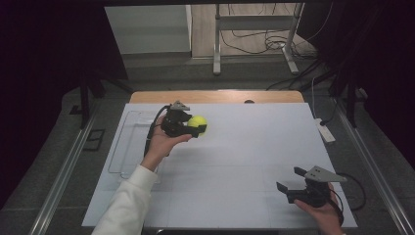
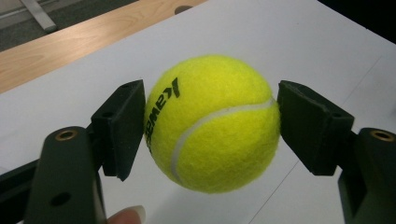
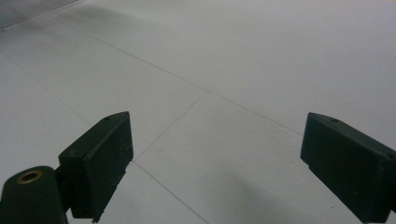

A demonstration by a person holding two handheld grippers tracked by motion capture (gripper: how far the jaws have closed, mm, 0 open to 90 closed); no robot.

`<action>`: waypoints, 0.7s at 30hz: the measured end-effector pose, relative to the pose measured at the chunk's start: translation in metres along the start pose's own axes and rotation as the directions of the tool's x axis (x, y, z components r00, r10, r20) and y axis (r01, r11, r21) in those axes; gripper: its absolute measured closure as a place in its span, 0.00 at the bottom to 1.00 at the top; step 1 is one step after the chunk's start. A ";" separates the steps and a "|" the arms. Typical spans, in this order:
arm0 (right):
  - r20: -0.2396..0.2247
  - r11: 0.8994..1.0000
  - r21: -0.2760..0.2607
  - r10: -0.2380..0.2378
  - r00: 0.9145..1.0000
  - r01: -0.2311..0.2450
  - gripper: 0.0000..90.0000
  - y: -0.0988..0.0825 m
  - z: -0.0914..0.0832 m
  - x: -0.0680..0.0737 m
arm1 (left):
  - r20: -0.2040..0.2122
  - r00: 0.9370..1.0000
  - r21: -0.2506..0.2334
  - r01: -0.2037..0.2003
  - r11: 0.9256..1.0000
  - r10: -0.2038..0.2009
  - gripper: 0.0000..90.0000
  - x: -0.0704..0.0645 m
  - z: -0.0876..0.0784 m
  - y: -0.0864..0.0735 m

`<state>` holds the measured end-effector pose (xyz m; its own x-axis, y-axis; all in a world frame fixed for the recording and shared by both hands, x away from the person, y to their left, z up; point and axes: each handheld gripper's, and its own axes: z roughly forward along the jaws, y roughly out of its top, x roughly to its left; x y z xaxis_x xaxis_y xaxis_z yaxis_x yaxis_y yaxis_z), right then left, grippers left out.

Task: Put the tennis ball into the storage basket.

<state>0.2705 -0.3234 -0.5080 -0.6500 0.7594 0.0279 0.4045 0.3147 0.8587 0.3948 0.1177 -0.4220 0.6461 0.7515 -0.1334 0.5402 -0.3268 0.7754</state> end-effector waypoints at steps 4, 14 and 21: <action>0.002 1.000 0.001 0.000 1.000 0.000 0.11 0.000 0.000 0.000 | -0.008 1.000 -0.011 0.002 1.000 -0.002 0.31 0.002 -0.005 0.000; 0.005 1.000 -0.001 0.000 1.000 0.000 0.11 0.000 0.000 0.000 | -0.022 1.000 -0.028 0.009 1.000 -0.009 0.31 0.007 -0.015 0.003; 0.005 1.000 -0.002 0.000 1.000 0.000 0.11 0.000 -0.001 0.000 | -0.040 0.999 -0.031 0.011 0.999 -0.012 0.31 0.011 -0.020 0.004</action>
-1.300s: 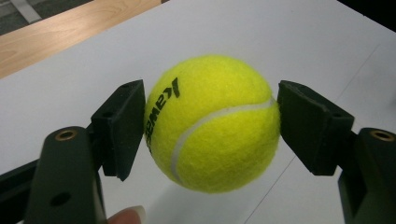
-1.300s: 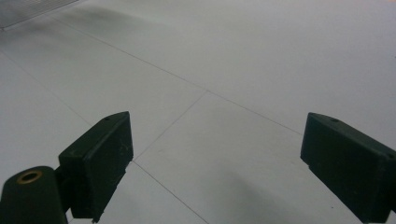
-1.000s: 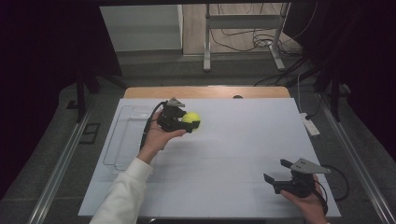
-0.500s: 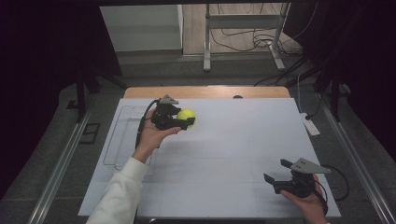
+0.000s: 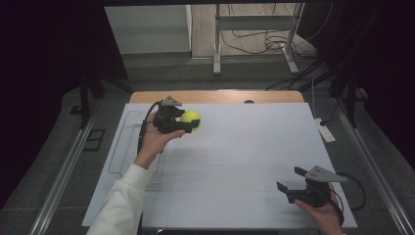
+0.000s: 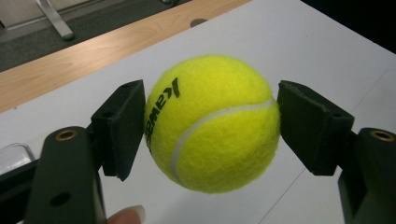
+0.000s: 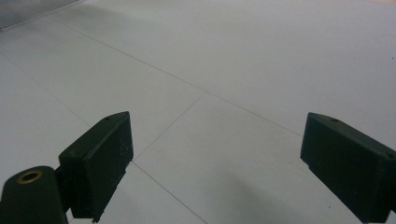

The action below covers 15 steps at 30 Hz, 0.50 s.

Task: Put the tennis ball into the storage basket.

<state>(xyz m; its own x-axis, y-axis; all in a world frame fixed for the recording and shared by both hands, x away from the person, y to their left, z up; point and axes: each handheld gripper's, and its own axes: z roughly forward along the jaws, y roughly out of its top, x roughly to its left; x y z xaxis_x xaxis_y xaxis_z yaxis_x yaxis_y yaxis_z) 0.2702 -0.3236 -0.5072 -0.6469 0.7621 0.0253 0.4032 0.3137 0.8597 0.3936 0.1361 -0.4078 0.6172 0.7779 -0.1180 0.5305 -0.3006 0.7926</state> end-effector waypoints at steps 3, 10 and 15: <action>0.004 1.000 0.004 0.001 1.000 -0.001 0.11 0.000 0.000 -0.001 | -0.005 1.000 -0.003 0.005 1.000 -0.005 0.31 0.003 -0.001 0.001; 0.005 1.000 0.000 0.003 1.000 -0.003 0.11 -0.001 -0.001 -0.001 | -0.021 1.000 -0.003 0.010 1.000 -0.010 0.31 0.007 -0.002 0.002; 0.003 1.000 0.001 0.002 1.000 -0.002 0.11 0.000 -0.001 -0.001 | -0.030 0.999 -0.010 0.017 1.000 -0.017 0.31 0.011 -0.007 0.002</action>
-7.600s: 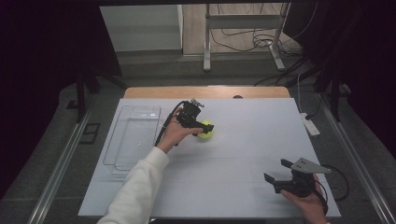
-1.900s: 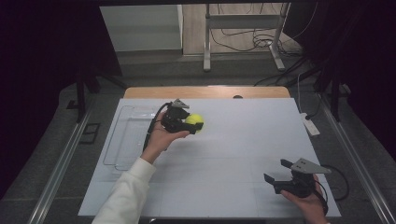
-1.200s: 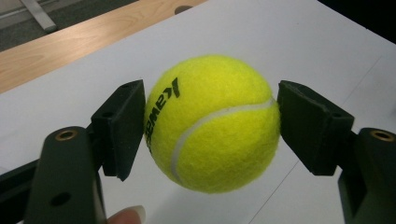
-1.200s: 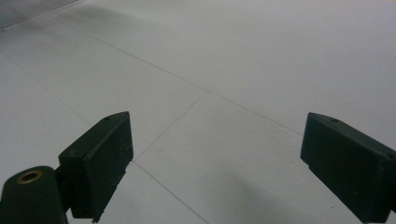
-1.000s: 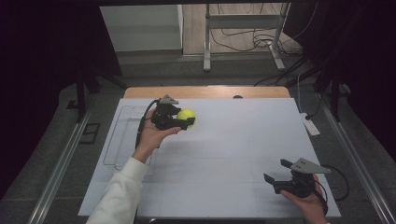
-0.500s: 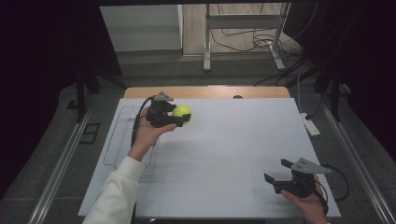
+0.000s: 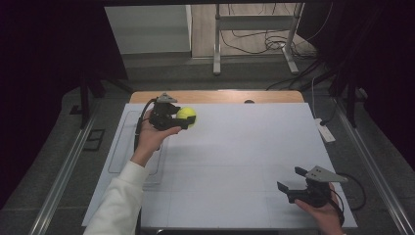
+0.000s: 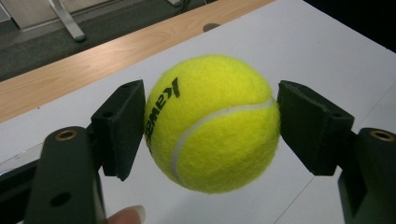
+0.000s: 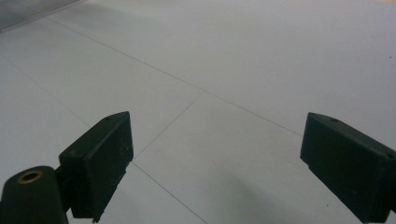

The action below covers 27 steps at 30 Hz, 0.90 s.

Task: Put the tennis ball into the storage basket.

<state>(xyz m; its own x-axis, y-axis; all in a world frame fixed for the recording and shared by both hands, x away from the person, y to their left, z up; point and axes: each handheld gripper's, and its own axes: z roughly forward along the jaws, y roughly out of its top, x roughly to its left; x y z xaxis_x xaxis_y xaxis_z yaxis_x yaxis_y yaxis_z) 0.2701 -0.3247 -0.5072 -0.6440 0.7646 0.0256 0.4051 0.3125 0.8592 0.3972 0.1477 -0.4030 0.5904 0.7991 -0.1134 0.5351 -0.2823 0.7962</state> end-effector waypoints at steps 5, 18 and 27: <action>0.000 1.000 0.000 0.001 1.000 -0.001 0.11 0.000 0.001 0.000 | -0.009 1.000 -0.011 0.011 1.000 -0.012 0.31 0.005 -0.005 -0.001; 0.000 1.000 0.002 -0.001 1.000 0.001 0.11 0.000 0.001 0.001 | -0.031 0.999 -0.015 0.025 1.000 -0.026 0.31 0.013 -0.010 -0.003; 0.000 1.000 0.001 0.000 1.000 0.000 0.11 0.000 0.001 0.000 | -0.053 0.997 -0.027 0.046 0.999 -0.047 0.31 0.021 -0.015 -0.003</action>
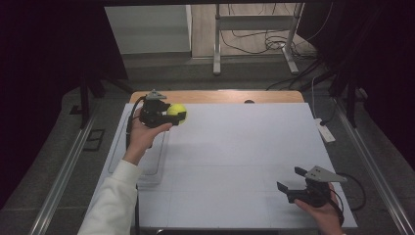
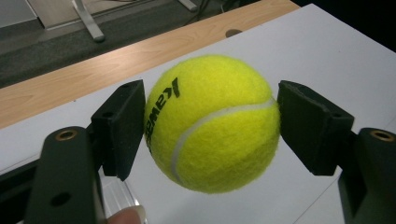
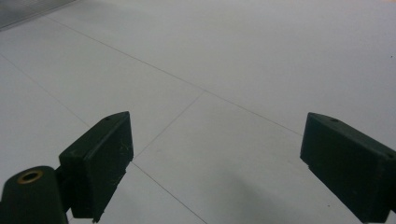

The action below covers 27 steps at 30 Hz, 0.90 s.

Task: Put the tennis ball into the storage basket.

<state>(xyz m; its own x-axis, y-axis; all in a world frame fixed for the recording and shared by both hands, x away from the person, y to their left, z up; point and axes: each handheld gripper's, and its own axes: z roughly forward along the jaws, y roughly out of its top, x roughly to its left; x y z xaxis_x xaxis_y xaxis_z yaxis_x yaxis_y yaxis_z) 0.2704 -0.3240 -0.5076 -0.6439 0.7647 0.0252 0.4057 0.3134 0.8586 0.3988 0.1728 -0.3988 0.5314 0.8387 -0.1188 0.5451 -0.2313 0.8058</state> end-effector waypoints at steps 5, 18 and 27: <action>0.000 1.000 0.000 0.000 1.000 0.000 0.11 0.000 0.000 0.000 | -0.014 1.000 -0.010 0.010 1.000 -0.010 0.31 0.005 -0.004 0.000; -0.001 1.000 -0.002 0.000 1.000 0.000 0.11 0.000 0.000 0.000 | -0.052 0.998 -0.014 0.035 0.999 -0.036 0.31 0.019 -0.010 -0.002; 0.000 1.000 -0.004 -0.002 1.000 0.002 0.11 0.000 -0.001 0.000 | -0.073 0.996 -0.011 0.044 0.999 -0.045 0.31 0.024 -0.013 -0.003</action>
<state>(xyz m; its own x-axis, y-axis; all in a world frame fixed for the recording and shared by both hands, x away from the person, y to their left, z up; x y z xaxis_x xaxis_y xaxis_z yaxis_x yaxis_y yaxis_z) 0.2702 -0.3243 -0.5068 -0.6444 0.7643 0.0233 0.4019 0.3127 0.8606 0.4013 0.2001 -0.3969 0.4577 0.8820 -0.1118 0.5605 -0.1886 0.8064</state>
